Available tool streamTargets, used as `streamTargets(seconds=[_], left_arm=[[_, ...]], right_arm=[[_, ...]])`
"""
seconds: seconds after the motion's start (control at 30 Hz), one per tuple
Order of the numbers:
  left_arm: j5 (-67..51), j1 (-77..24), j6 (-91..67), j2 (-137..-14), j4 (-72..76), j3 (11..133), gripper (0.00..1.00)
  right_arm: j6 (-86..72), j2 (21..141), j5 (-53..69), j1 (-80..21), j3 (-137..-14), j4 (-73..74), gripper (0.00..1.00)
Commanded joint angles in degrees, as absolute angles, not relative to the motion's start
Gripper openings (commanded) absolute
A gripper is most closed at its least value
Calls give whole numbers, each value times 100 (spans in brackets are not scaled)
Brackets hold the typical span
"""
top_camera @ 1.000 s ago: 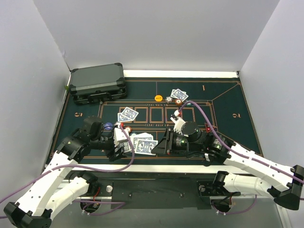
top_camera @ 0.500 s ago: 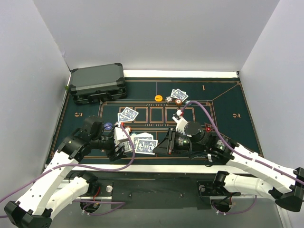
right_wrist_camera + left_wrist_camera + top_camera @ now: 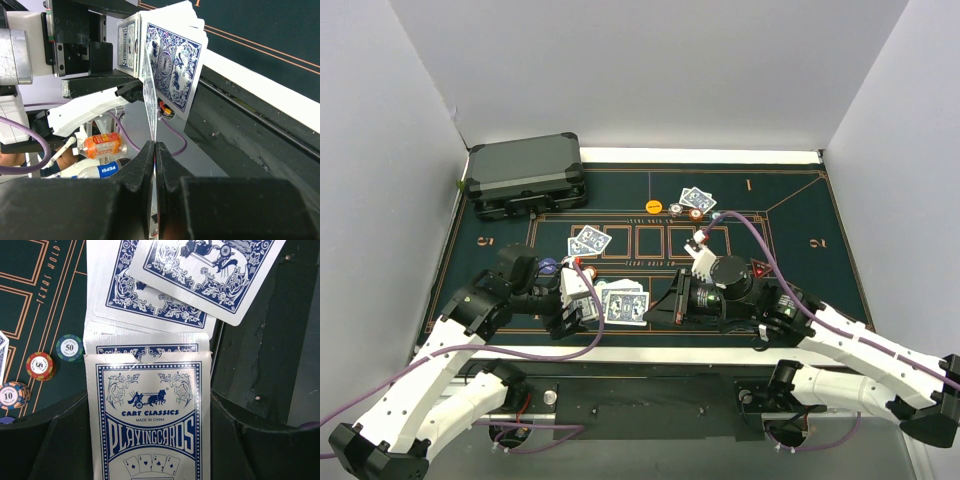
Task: Distribute texas hold em gaming equipment
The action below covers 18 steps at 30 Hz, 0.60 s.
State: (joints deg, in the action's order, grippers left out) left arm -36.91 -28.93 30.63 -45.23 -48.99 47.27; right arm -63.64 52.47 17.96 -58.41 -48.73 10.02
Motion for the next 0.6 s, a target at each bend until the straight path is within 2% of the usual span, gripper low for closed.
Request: streamTargets(seconds=[0.0,0.37,0.57], left_arm=[[-3841,-2909,3023,-4474,-4597,4808,0],[-3841,-2909,3032,-4465,-4605,4808,0],[-3867,-2909,3015,-4447,-4605,4781,0]], right_arm=[[-6469,5133,1705,-5792,-4703,695,0],[-7242,4913,1872,-5599,-4236,-1185,0],[-7304,4852,2013,-5423,-4412,-1293,0]])
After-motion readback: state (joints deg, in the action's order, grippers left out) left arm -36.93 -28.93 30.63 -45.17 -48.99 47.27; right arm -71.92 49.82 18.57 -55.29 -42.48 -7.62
